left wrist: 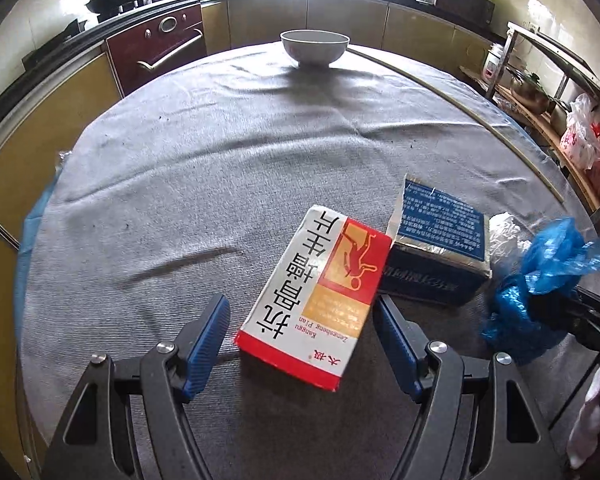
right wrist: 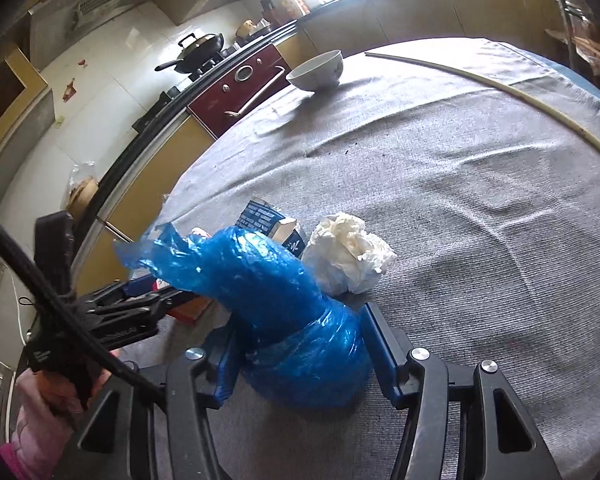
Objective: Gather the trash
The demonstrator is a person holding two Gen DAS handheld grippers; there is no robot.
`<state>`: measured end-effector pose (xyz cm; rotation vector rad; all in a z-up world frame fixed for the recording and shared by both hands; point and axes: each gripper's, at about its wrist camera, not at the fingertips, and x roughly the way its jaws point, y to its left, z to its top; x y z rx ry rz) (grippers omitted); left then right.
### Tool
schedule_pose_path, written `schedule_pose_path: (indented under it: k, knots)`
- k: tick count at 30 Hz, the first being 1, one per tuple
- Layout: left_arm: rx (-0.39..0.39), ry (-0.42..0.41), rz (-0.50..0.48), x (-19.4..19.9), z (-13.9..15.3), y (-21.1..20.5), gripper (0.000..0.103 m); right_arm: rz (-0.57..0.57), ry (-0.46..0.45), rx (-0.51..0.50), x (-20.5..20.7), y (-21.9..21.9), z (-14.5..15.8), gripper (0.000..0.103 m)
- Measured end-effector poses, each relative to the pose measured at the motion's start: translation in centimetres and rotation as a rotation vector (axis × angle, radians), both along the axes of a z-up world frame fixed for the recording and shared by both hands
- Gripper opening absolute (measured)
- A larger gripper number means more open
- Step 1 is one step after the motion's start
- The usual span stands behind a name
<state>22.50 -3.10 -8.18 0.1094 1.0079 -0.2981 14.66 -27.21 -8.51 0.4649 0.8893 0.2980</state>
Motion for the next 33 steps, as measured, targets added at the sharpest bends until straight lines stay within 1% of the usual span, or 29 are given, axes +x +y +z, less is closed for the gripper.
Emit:
schedule_pose_path:
  k: [1, 2, 5, 8, 15, 18, 22, 27, 30, 33]
  knots:
    - [-0.003, -0.001, 0.006, -0.1, -0.1, 0.1, 0.071, 0.002, 0.003, 0.012, -0.1, -0.1, -0.1, 0.057]
    - [-0.007, -0.001, 0.011, -0.2, -0.2, 0.2, 0.063, 0.000, 0.006, 0.027, -0.1, -0.3, -0.1, 0.056]
    - [-0.008, -0.005, 0.024, -0.6, -0.3, 0.2, 0.057, 0.001, 0.022, 0.109, -0.6, -0.9, -0.3, 0.053]
    - [-0.019, -0.010, 0.033, -1.6, -0.1, 0.5, 0.054, 0.011, 0.028, 0.162, -1.5, -1.0, -0.3, 0.052]
    - [-0.017, -0.032, 0.065, -5.5, 1.1, 1.0, 0.053, 0.022, 0.024, 0.224, -4.0, -1.3, 0.4, 0.052]
    - [-0.016, -0.052, 0.055, -7.8, 1.7, 0.8, 0.053, 0.017, 0.022, 0.244, -5.2, -1.7, 0.7, 0.052]
    - [-0.012, -0.056, 0.032, -11.1, 2.0, 0.1, 0.053, 0.014, 0.027, 0.245, -7.2, -2.1, 0.9, 0.052]
    - [-0.032, -0.010, 0.013, -14.4, 1.2, -0.5, 0.053, 0.015, 0.054, 0.246, -9.7, -2.8, 0.7, 0.052]
    - [-0.065, 0.008, -0.021, -16.2, 0.7, -0.8, 0.053, 0.011, 0.078, 0.259, -11.1, -3.3, 0.2, 0.052]
    - [-0.050, 0.031, -0.034, -17.2, 0.2, -1.1, 0.056, 0.001, 0.103, 0.280, -12.1, -3.7, -0.3, 0.052]
